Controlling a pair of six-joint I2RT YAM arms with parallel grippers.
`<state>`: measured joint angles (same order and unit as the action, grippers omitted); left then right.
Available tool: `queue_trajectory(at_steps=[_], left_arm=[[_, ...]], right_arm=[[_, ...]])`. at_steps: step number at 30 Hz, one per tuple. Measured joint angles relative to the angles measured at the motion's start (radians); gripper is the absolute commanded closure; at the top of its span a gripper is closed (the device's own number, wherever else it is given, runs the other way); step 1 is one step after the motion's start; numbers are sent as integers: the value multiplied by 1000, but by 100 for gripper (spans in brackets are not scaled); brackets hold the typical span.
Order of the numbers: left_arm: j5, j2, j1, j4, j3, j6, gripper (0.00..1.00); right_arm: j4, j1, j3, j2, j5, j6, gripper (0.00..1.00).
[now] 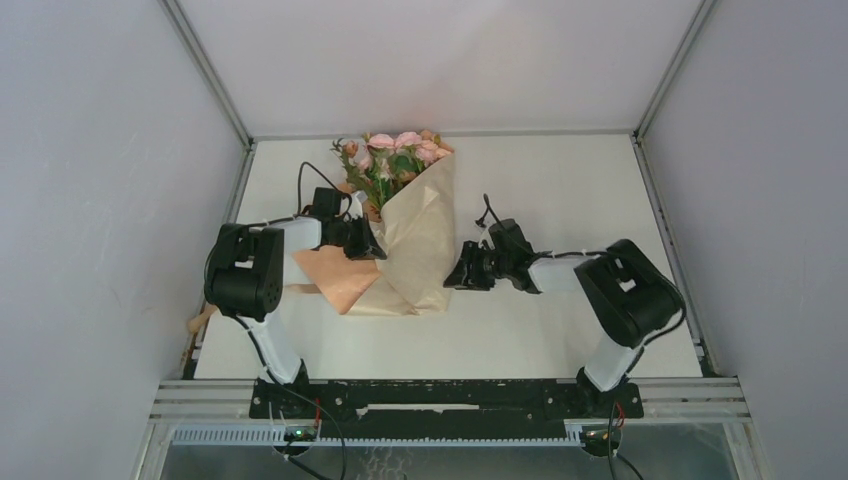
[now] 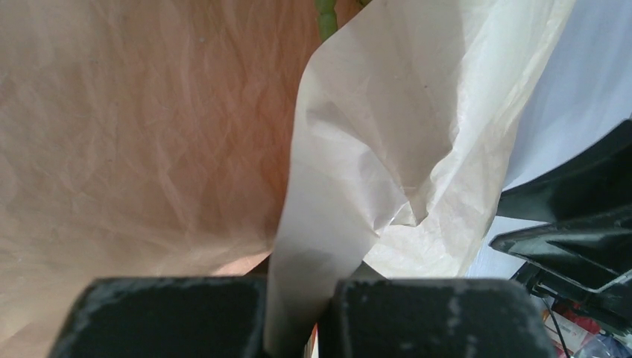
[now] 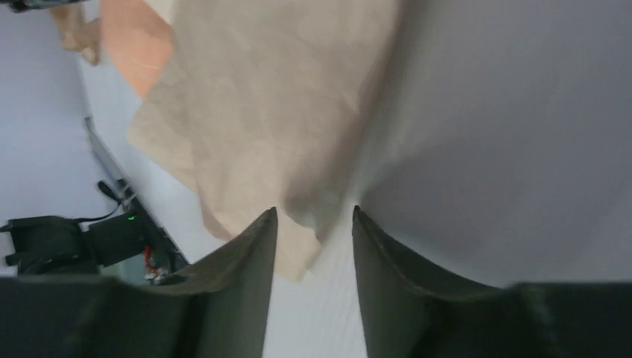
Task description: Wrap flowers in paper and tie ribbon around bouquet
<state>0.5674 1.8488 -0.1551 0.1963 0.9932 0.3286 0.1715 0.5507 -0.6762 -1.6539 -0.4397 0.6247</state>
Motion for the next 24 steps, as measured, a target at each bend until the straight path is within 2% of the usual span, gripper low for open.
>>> queue_trajectory(at_steps=[2, 3, 5, 10, 13, 17, 18, 19, 22, 24], left_arm=[[0, 0, 0, 0, 0, -1, 100], [0, 0, 0, 0, 0, -4, 100], [0, 0, 0, 0, 0, -9, 100], [-3, -2, -7, 2, 0, -26, 100], [-6, -11, -45, 26, 0, -52, 100], [10, -16, -130, 54, 0, -74, 100], [16, -19, -148, 59, 0, -77, 100], [20, -21, -161, 63, 0, -79, 100], [26, -31, -191, 77, -5, -93, 100], [10, -40, -188, 75, -13, -103, 100]], right_arm=[[75, -6, -34, -82, -66, 38, 73], [100, -6, -42, -107, -81, 48, 86], [144, -6, -46, -152, -114, 76, 100], [167, -19, -18, -140, -116, 116, 100], [175, -32, 64, -43, -76, 130, 100], [119, -2, 215, 177, 31, 150, 100], [111, 21, 259, 235, 63, 165, 96], [103, 43, 291, 275, 82, 179, 88], [27, 102, 362, 377, 141, 228, 52], [-74, 115, 386, 451, 172, 253, 47]])
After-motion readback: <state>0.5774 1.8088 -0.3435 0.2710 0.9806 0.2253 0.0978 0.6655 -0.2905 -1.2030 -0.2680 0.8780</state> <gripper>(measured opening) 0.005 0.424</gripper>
